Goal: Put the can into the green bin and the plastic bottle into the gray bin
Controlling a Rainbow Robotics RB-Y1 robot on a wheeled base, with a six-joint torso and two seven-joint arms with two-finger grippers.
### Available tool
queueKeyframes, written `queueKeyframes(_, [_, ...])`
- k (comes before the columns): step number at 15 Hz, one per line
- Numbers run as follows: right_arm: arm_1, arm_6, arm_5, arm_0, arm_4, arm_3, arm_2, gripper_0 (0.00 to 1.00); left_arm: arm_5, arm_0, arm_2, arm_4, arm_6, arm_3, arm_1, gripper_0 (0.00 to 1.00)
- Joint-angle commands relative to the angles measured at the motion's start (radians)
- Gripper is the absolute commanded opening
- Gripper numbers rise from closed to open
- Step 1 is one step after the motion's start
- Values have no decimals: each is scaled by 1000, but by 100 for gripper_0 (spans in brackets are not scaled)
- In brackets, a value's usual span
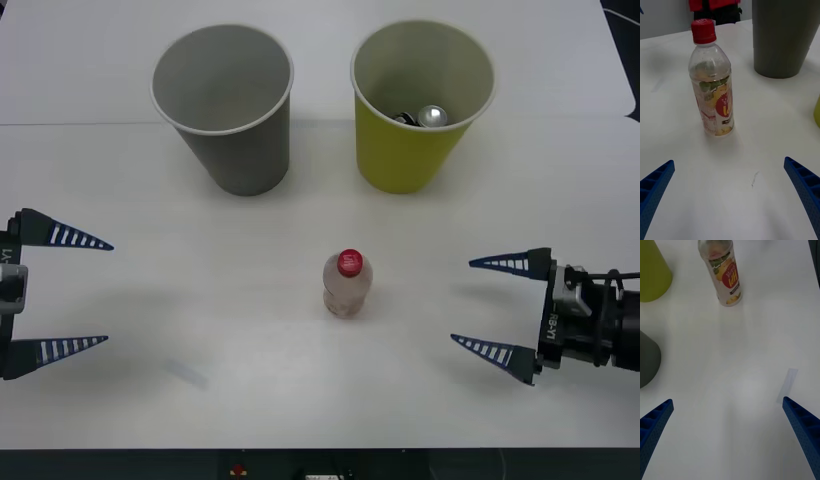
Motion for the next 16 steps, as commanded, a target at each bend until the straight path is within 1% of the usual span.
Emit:
queueKeyframes(1, [71, 82, 0, -20, -1, 61, 3, 100, 0, 0, 0, 0, 0, 0, 0, 100])
queueKeyframes(2, [92, 111, 0, -34, -1, 93, 7, 100, 0, 0, 0, 0, 0, 0, 0, 100])
queueKeyframes(4, [112, 163, 0, -59, -7, 141, 24, 100, 0, 0, 0, 0, 0, 0, 0, 100])
queueKeyframes(8, [115, 252, 26, -114, -105, 254, 122, 100, 0, 0, 0, 0, 0, 0, 0, 100])
queueKeyframes(9, [115, 255, 32, -125, -119, 271, 142, 100, 0, 0, 0, 0, 0, 0, 0, 100])
queueKeyframes(12, [132, 281, 97, -143, -142, 277, 203, 100, 0, 0, 0, 0, 0, 0, 0, 100])
queueKeyframes(16, [171, 290, 127, -160, -140, 277, 234, 100, 0, 0, 0, 0, 0, 0, 0, 100])
